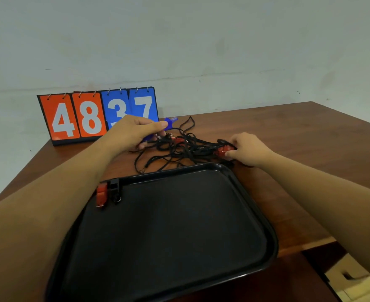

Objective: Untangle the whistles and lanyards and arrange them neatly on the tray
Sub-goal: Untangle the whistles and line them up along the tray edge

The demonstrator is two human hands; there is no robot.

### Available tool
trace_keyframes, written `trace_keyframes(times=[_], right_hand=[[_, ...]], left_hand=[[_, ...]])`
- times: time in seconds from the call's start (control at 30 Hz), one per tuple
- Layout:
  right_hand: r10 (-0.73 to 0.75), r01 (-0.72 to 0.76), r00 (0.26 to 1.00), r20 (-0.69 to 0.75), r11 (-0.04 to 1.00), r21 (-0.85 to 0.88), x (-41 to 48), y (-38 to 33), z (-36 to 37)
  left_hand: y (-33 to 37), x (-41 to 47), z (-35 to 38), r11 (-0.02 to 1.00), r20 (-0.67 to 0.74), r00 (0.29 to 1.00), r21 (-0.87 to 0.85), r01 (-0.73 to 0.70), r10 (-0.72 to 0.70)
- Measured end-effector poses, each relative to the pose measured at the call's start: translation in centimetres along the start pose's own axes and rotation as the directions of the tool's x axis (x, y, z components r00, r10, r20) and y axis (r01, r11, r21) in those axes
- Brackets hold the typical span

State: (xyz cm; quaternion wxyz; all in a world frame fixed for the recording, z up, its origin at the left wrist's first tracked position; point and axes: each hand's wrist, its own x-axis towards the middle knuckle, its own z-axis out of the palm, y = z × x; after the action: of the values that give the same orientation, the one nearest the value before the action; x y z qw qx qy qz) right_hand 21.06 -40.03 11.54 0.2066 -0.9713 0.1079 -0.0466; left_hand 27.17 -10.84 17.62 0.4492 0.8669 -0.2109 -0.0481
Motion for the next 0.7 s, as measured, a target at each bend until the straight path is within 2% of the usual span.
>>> trace_keyframes(times=[0.07, 0.13, 0.23, 0.43, 0.5, 0.6, 0.7], right_hand=[[-0.006, 0.010, 0.998, -0.065, 0.998, 0.068, -0.3, -0.3, -0.6], [0.029, -0.004, 0.992, -0.119, 0.978, 0.209, -0.7, -0.8, -1.3], [0.092, -0.029, 0.984, -0.151, 0.926, 0.376, -1.1, -1.4, -2.0], [0.131, -0.116, 0.991, 0.031, 0.711, 0.694, -2.0, -2.1, -1.9], [0.107, -0.123, 0.992, 0.065, 0.721, 0.682, -2.6, -2.2, -1.8], [0.025, -0.142, 0.978, 0.208, 0.811, 0.568, -3.6, -2.1, -1.8], [-0.068, -0.044, 0.954, 0.293, 0.932, 0.359, -4.5, -2.3, -1.3]], left_hand=[[-0.2, -0.7, -0.7, 1.000, -0.018, 1.000, -0.007, 0.011, -0.011], [-0.5, -1.4, -1.3, 0.999, -0.040, 0.999, -0.029, 0.018, -0.019], [-0.9, -2.5, -1.9, 0.996, -0.068, 0.996, -0.074, 0.047, -0.052], [-0.8, -4.5, -2.3, 0.990, -0.074, 0.994, -0.119, 0.074, -0.083], [-0.5, -4.9, -2.3, 0.990, -0.074, 0.994, -0.124, 0.072, -0.081], [-0.4, -5.4, -2.2, 0.989, -0.065, 0.995, -0.138, 0.060, -0.069], [-0.5, -6.0, -2.1, 0.984, -0.065, 0.995, -0.164, 0.069, -0.081]])
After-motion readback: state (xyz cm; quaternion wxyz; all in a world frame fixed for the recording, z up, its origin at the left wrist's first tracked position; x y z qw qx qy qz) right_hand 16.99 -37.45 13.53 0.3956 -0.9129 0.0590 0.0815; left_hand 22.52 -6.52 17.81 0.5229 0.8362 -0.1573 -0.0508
